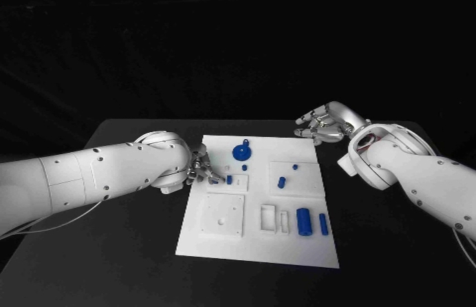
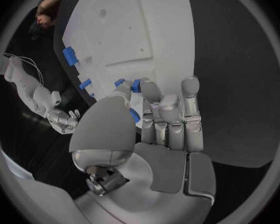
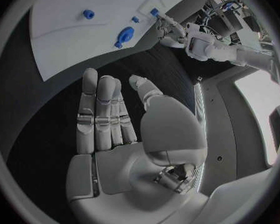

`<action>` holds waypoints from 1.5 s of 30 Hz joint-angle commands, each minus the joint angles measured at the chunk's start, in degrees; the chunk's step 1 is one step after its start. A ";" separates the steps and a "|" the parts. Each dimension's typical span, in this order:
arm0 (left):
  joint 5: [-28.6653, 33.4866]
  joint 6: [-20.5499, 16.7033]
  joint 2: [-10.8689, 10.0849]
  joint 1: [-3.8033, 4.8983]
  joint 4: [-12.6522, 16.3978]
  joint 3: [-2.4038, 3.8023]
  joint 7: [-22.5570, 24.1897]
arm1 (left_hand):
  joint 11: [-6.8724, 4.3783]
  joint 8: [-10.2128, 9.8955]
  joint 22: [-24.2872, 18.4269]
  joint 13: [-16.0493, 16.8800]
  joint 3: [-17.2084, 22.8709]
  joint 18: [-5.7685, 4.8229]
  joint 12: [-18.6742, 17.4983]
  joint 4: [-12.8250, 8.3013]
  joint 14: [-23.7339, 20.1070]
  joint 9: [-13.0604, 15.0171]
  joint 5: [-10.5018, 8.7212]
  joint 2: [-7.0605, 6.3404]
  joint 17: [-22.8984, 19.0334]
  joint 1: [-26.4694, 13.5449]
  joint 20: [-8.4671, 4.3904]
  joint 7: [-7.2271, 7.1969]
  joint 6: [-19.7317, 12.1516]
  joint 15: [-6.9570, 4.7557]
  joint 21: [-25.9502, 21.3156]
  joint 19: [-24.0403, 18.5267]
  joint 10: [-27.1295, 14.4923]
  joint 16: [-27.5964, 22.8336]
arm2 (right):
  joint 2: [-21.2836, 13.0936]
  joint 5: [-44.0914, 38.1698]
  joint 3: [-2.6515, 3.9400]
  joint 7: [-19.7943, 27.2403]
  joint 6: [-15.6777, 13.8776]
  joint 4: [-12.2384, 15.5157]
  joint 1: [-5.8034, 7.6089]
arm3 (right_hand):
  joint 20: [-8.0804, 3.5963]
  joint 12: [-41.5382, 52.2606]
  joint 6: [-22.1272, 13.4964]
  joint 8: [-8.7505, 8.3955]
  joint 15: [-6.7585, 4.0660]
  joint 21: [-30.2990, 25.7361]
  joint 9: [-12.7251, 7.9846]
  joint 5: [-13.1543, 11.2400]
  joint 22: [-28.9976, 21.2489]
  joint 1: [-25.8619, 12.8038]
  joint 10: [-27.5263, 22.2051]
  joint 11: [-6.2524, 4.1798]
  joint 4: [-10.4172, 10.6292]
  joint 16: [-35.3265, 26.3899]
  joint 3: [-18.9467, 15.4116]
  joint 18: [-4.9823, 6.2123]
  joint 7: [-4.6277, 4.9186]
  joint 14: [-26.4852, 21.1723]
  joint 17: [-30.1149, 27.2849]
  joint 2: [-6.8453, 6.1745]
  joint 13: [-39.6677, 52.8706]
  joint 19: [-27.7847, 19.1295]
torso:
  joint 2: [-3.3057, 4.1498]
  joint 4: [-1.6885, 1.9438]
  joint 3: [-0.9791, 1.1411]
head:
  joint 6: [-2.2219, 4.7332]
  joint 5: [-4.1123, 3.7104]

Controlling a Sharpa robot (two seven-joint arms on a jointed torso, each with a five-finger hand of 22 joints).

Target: Assemble the parts on the task board

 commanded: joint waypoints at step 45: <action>6.13 -4.78 -5.38 0.96 6.07 5.12 1.82 | 1.65 -0.74 0.14 -0.16 -0.66 -0.22 -2.05 0.30 -5.84 -8.18 -0.53 -0.99 -5.77 -2.56 -0.32 2.99 -8.49 0.50 -3.73 -2.39 -3.49 -5.64 | -0.03 -0.16 0.02 -0.01 0.09 -0.22 -0.20 | -0.06 0.00 -0.57 -0.28 -0.02 -0.01 -0.05 -0.60 -0.06 0.60 0.10 0.15 -0.06 -0.27 0.50 -0.35 -0.09 -0.35 -0.18 -0.16 -0.13 -0.32 | -0.01 0.00 0.04 | 0.50 0.43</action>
